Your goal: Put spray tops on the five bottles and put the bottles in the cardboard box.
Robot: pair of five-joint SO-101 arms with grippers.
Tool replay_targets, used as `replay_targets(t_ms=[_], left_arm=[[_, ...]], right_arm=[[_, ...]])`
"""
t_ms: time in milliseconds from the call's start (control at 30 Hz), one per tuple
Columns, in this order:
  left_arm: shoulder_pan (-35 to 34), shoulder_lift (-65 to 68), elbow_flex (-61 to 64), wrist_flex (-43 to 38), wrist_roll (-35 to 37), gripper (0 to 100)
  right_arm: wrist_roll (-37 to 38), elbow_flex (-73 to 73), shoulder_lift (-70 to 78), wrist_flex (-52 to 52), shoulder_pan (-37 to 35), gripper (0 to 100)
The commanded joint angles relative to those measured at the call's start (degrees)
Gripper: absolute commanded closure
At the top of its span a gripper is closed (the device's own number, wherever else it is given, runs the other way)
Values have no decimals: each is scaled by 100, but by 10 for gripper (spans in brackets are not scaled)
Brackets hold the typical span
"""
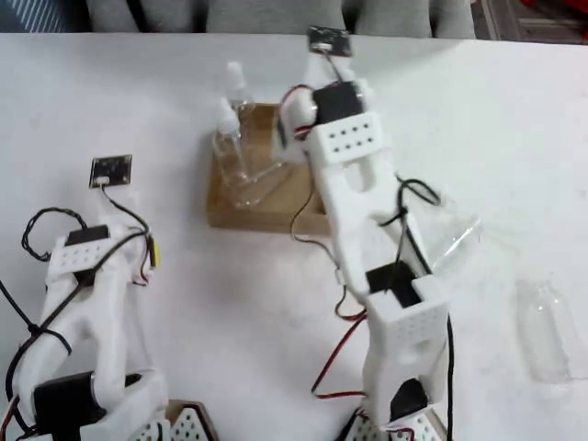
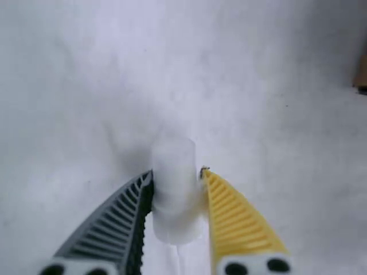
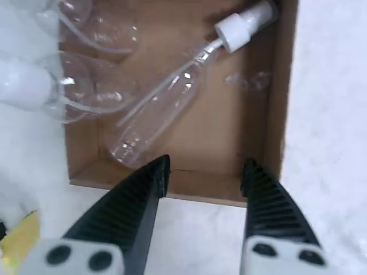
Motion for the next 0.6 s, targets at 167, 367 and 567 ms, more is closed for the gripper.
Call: replay_targets(t_ms=[167,367,567], left_arm=[[48,-259,-35,-123,-70,980],[57,-259,-35,-123,-70,980],[57,-259,-35,-123,-70,980]], right_arm=[[-475,-62,75,-479,-347,731],[-571,-97,699,-1095,-303,754],[-1231,-97,971,-1473,-268,754]])
